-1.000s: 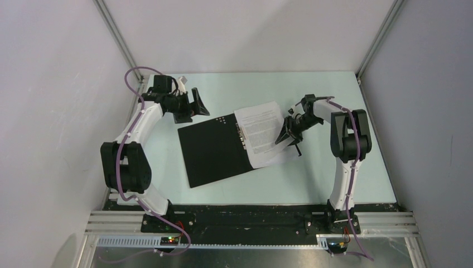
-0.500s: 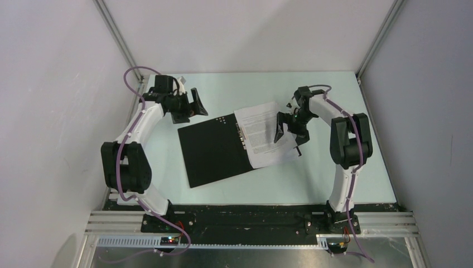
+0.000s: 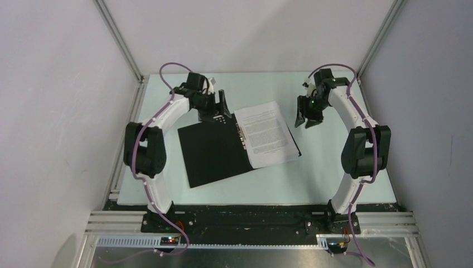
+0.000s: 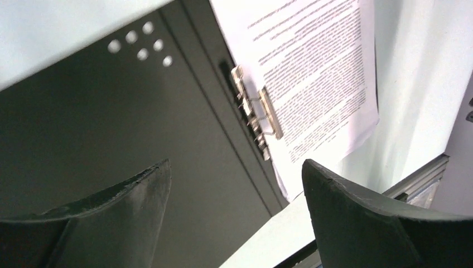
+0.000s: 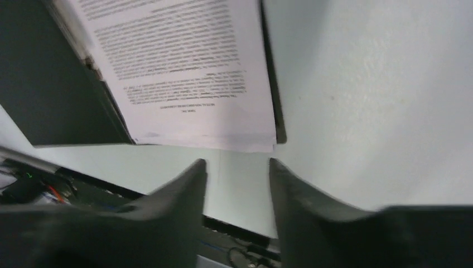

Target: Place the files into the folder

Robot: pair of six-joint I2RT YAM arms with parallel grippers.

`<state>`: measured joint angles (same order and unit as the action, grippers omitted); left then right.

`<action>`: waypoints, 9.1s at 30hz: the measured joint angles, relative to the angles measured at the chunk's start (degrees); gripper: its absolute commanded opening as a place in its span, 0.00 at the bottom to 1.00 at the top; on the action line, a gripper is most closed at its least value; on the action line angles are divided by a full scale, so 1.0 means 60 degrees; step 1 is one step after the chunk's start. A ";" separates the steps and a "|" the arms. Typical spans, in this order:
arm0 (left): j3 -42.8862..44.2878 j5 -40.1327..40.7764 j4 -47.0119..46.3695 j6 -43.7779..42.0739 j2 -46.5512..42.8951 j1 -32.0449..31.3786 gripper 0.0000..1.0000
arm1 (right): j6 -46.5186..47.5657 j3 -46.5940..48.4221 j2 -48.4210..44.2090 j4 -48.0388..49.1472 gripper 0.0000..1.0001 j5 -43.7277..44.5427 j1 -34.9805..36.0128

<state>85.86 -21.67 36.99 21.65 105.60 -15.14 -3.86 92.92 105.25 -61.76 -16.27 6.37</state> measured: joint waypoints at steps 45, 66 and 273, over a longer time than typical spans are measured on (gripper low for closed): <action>0.2397 -0.2918 -0.1468 0.0871 0.3920 -0.0841 0.73 | 0.0718 0.2091 0.4710 0.0255 0.00 -0.2488 0.0787; 0.0663 -0.3136 -0.1938 0.0801 0.2135 -0.1858 0.78 | 0.0703 0.2251 0.4805 0.0109 0.00 -0.2477 0.0790; -0.0211 -0.0601 -0.1366 0.6685 0.2983 -0.0998 0.21 | -0.2419 0.4681 0.6328 -0.1100 0.18 -0.2692 0.4226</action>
<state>84.60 -25.28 28.80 61.76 123.50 -21.12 -18.37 121.01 143.22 -68.36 -32.42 31.73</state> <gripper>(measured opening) 0.210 0.146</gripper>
